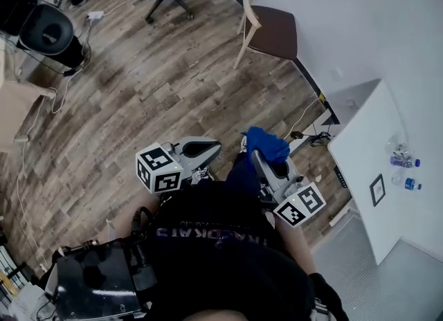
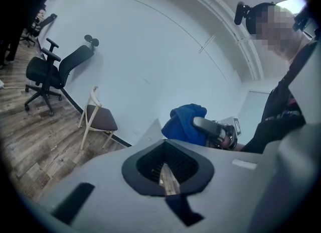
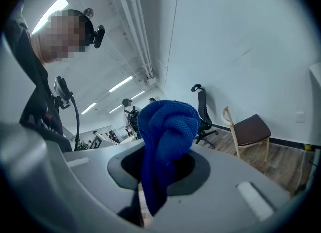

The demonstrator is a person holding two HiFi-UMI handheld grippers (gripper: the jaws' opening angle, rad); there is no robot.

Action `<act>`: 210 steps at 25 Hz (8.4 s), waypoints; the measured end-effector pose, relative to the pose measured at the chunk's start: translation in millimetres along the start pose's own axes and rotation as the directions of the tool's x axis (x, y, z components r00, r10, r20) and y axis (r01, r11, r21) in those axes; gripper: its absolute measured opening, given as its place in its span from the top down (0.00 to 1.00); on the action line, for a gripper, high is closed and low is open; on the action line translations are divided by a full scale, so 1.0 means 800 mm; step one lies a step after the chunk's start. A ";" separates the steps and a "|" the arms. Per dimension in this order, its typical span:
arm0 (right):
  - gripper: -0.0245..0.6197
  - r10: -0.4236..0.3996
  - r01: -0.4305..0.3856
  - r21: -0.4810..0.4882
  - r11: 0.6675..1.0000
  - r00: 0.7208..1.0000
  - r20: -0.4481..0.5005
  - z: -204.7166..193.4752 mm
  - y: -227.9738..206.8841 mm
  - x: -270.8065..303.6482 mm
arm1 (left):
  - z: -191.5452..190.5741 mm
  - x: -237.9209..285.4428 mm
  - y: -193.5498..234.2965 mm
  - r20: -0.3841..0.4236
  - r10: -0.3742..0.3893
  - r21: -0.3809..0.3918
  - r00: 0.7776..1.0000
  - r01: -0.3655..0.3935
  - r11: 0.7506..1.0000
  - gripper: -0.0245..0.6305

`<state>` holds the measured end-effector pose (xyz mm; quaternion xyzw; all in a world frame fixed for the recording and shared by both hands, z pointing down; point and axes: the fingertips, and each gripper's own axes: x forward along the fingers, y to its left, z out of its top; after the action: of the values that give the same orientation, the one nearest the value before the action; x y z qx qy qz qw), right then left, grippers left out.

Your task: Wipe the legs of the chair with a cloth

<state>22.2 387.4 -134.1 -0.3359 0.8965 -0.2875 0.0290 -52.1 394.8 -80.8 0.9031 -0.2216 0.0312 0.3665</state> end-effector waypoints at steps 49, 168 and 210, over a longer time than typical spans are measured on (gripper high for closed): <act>0.85 -0.008 0.018 0.060 0.998 0.988 -0.152 0.107 -0.447 0.212 | 0.171 0.176 0.336 0.071 0.354 -0.012 0.932 -0.355 0.935 0.96; 0.84 -0.015 -0.039 -0.293 0.955 0.984 -0.180 -0.416 -0.912 0.506 | -0.156 0.375 0.836 -0.017 -0.005 0.411 1.000 0.011 0.911 0.96; 0.84 -0.491 0.500 -0.106 0.860 0.865 0.104 -0.278 -1.145 0.245 | -0.174 0.422 0.794 -0.101 -0.020 0.532 0.995 0.072 0.844 0.96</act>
<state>352.7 -181.5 568.8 -0.5665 0.7950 -0.2141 -0.0347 -2.2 -41.0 506.4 0.9720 -0.1654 0.1243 0.1109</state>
